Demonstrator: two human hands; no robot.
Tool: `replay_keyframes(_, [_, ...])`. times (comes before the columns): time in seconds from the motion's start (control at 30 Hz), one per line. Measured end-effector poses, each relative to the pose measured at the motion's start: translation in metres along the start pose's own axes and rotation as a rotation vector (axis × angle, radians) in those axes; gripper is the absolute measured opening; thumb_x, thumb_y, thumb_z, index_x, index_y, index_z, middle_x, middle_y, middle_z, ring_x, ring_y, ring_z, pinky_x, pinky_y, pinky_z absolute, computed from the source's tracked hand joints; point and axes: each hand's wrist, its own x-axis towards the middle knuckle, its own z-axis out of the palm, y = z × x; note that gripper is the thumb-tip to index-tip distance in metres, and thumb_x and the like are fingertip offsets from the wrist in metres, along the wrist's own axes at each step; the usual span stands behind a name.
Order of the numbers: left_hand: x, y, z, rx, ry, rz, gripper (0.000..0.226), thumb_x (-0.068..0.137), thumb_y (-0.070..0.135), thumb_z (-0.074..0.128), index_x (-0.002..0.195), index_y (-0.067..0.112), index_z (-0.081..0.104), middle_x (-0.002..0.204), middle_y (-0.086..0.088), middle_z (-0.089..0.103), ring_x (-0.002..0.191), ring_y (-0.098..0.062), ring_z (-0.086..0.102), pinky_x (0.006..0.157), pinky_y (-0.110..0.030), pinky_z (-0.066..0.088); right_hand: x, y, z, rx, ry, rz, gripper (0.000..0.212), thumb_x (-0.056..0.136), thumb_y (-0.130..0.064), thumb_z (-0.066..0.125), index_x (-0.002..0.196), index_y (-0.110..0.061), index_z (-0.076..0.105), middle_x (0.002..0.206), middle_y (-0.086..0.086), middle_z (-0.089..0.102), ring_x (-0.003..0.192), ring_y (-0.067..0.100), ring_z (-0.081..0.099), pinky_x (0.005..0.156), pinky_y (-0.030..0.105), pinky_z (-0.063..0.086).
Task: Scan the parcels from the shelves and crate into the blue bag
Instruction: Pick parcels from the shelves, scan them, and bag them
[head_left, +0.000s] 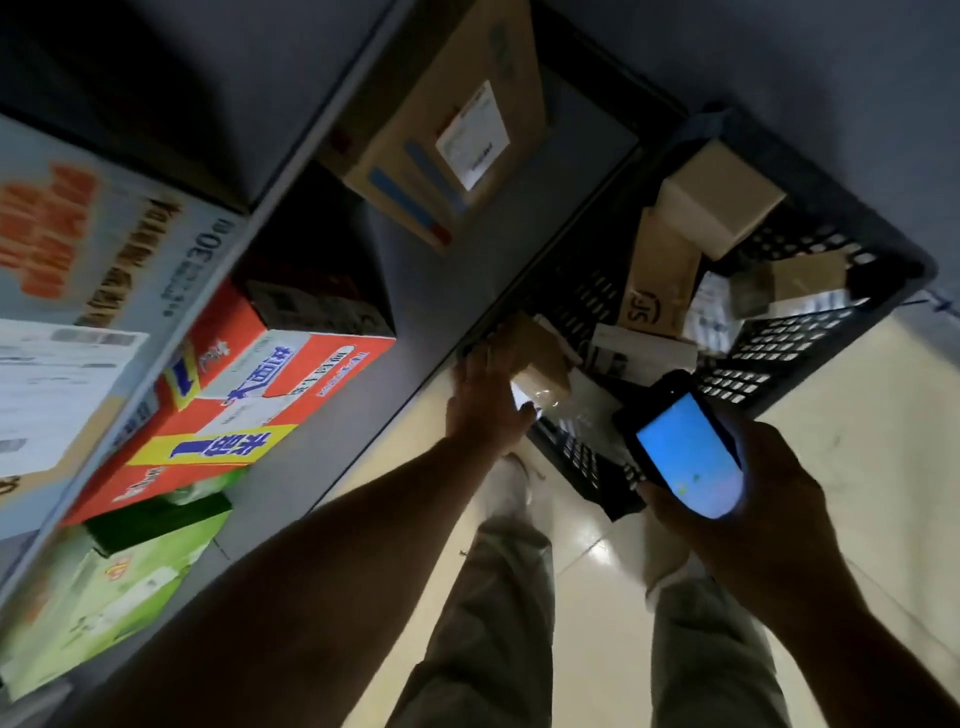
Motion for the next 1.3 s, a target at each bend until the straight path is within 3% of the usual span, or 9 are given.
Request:
replay_keyframes(0.1, [0.019, 0.001, 0.015, 0.417, -0.067, 0.522, 0.089, 0.074, 0.031, 0.083, 0.148, 0.036, 0.034, 0.164, -0.011, 0.023, 0.153, -0.044, 0.011, 0.111, -0.065, 0.037, 0.005, 0.019, 0.005, -0.046, -0.002, 0.037, 0.09, 0.06, -0.033, 0.091, 0.136, -0.009, 0.049, 0.107, -0.006, 0.05, 0.097, 0.014, 0.049, 0.077, 0.027, 0.04])
replay_keyframes(0.17, [0.03, 0.004, 0.023, 0.574, -0.078, 0.661, 0.08, 0.072, 0.033, 0.083, 0.143, 0.034, 0.045, 0.162, -0.013, 0.026, 0.153, -0.048, 0.004, 0.112, -0.073, 0.026, 0.006, 0.031, 0.005, -0.078, -0.012, 0.074, 0.09, 0.06, -0.035, 0.091, 0.136, -0.01, 0.049, 0.105, -0.002, 0.053, 0.094, 0.017, 0.051, 0.076, 0.032, 0.042])
replay_keyframes(0.33, [0.036, 0.04, 0.036, 0.738, -0.132, 0.358, 0.096, 0.072, 0.063, 0.077, 0.148, 0.019, 0.038, 0.154, -0.023, 0.031, 0.145, -0.05, 0.021, 0.107, -0.067, 0.036, 0.005, 0.05, 0.007, -0.087, -0.023, 0.159, 0.09, 0.061, -0.038, 0.09, 0.136, -0.01, 0.049, 0.108, 0.007, 0.06, 0.095, 0.023, 0.058, 0.076, 0.037, 0.053])
replay_keyframes(0.43, [0.038, 0.064, 0.034, 0.65, -0.133, 0.218, 0.081, 0.08, 0.054, 0.076, 0.144, 0.017, 0.042, 0.148, -0.02, 0.039, 0.139, -0.042, 0.032, 0.103, -0.06, 0.043, 0.001, 0.052, 0.009, -0.057, -0.022, 0.165, 0.088, 0.063, -0.038, 0.089, 0.137, -0.013, 0.049, 0.112, 0.006, 0.061, 0.097, 0.021, 0.058, 0.078, 0.032, 0.051])
replay_keyframes(0.7, [0.046, 0.05, 0.002, 0.528, -0.158, 0.222, 0.059, 0.077, 0.054, 0.065, 0.126, 0.025, 0.052, 0.135, -0.009, 0.052, 0.127, -0.035, 0.044, 0.09, -0.056, 0.049, -0.008, 0.051, 0.002, -0.067, -0.044, 0.138, 0.085, 0.062, -0.037, 0.091, 0.134, -0.015, 0.051, 0.112, 0.002, 0.059, 0.096, 0.017, 0.055, 0.076, 0.022, 0.043])
replay_keyframes(0.8, [0.037, 0.052, -0.026, 0.264, -0.095, 0.132, 0.043, 0.085, 0.053, 0.053, 0.117, 0.026, 0.062, 0.121, -0.004, 0.062, 0.114, -0.03, 0.055, 0.092, -0.049, 0.053, -0.008, 0.048, -0.002, -0.067, -0.035, 0.133, 0.087, 0.063, -0.041, 0.089, 0.136, -0.015, 0.049, 0.113, 0.001, 0.058, 0.098, 0.017, 0.056, 0.078, 0.029, 0.051])
replay_keyframes(0.97, [0.019, 0.076, -0.098, -0.605, -0.199, -0.382, 0.033, 0.099, 0.038, 0.05, 0.105, 0.01, 0.068, 0.113, -0.019, 0.071, 0.105, -0.037, 0.068, 0.092, -0.05, 0.058, -0.015, 0.033, -0.011, -0.157, -0.055, 0.042, 0.09, 0.063, -0.055, 0.083, 0.135, -0.021, 0.041, 0.114, -0.001, 0.057, 0.096, 0.015, 0.058, 0.075, 0.041, 0.06])
replay_keyframes(1.07, [-0.009, 0.097, -0.147, -0.975, -0.304, -0.586, 0.027, 0.101, 0.036, 0.051, 0.097, 0.015, 0.067, 0.098, -0.016, 0.07, 0.088, -0.031, 0.067, 0.074, -0.043, 0.06, -0.021, 0.013, -0.03, -0.193, -0.074, 0.031, 0.09, 0.062, -0.058, 0.082, 0.135, -0.024, 0.041, 0.113, -0.004, 0.057, 0.095, 0.01, 0.054, 0.077, 0.033, 0.058])
replay_keyframes(1.3, [-0.074, 0.14, -0.234, -1.185, -0.239, -0.588, 0.023, 0.102, 0.046, 0.053, 0.098, 0.024, 0.062, 0.094, -0.006, 0.067, 0.085, -0.024, 0.064, 0.065, -0.042, 0.059, -0.045, -0.052, -0.114, -0.29, -0.017, -0.047, 0.093, 0.054, -0.052, 0.088, 0.129, -0.015, 0.049, 0.107, 0.002, 0.063, 0.089, 0.018, 0.06, 0.071, 0.033, 0.056])
